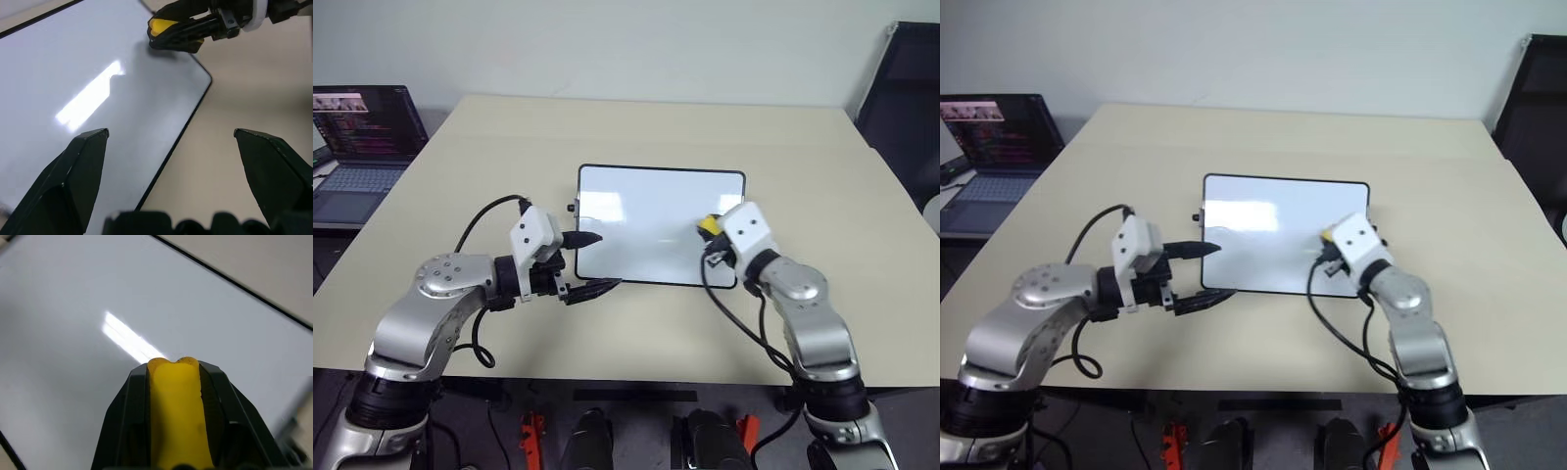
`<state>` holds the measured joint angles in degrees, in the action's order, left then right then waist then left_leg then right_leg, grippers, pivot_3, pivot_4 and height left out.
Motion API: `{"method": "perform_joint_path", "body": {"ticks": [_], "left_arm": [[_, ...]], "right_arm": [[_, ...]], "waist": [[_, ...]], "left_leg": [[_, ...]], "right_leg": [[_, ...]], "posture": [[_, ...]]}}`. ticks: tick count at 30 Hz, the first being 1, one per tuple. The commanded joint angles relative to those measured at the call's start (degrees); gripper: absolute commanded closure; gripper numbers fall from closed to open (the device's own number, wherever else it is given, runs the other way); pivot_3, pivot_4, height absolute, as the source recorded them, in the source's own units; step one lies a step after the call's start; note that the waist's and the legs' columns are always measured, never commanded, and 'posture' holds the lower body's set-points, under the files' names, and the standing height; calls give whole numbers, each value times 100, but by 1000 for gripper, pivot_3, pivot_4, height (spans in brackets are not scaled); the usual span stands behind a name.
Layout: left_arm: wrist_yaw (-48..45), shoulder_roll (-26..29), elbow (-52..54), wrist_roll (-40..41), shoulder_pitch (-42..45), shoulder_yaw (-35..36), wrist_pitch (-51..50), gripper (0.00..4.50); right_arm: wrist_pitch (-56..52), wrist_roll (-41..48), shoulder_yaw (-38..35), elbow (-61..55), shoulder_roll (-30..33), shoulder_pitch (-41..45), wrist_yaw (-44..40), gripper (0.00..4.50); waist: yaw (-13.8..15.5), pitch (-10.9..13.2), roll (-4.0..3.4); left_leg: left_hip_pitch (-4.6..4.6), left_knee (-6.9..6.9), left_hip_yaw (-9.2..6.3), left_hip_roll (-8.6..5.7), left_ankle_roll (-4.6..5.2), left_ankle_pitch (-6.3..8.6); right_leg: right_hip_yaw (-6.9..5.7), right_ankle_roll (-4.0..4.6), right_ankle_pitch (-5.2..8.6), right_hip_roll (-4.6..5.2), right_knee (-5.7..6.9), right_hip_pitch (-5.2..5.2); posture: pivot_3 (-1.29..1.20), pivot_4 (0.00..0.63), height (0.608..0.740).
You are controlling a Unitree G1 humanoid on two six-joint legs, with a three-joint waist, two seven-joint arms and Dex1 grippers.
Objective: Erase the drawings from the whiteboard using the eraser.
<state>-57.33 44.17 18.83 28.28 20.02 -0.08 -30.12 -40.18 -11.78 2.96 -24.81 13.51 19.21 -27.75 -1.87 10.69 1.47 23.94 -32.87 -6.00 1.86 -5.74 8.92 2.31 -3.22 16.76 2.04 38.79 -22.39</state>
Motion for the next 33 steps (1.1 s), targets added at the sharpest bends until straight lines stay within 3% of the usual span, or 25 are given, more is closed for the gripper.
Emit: {"method": "perform_joint_path", "body": {"ticks": [1,6,20,22,23,33], "left_arm": [[-486,-26,-167,-54,395,-340,237,0],[-1243,-476,-762,-184,1133,-1070,558,0],[-1966,-1745,-2318,-1009,2705,-2062,1191,0],[-1975,-1835,-2352,-1050,2802,-2074,1195,0],[-1976,-1866,-2344,-1053,2829,-2058,1169,0],[-1940,-1655,-1967,-965,2463,-1841,961,0]], "right_arm": [[-900,211,-585,-924,165,-239,55,3485],[-1725,394,-1175,-942,244,-632,293,3485],[-1321,965,-1741,1048,366,43,1042,3485],[-1242,1035,-1798,1219,395,104,1116,3485],[-1201,1076,-1844,1304,395,139,1154,3135],[-838,1446,-1977,1625,507,225,1300,3135]], "waist": [[-27,4,-6],[-3,4,-6],[-72,7,-8],[-79,7,-9],[-86,7,-9],[-145,9,-13]], "left_leg": [[-4,0,3,0,0,0],[-2,-4,3,0,1,0],[2,-4,12,-4,4,0],[4,-4,12,-4,4,1],[4,-4,12,-5,4,1],[-1,-6,12,-5,5,0]], "right_leg": [[2,0,0,0,1,-1],[1,5,4,0,0,1],[10,-13,1,0,-2,0],[9,-15,2,0,-2,0],[10,-15,3,0,-2,0],[12,-15,3,0,7,1]], "posture": [[0,150,740],[0,150,740],[0,150,740],[0,150,740],[0,150,740],[0,150,740]]}}
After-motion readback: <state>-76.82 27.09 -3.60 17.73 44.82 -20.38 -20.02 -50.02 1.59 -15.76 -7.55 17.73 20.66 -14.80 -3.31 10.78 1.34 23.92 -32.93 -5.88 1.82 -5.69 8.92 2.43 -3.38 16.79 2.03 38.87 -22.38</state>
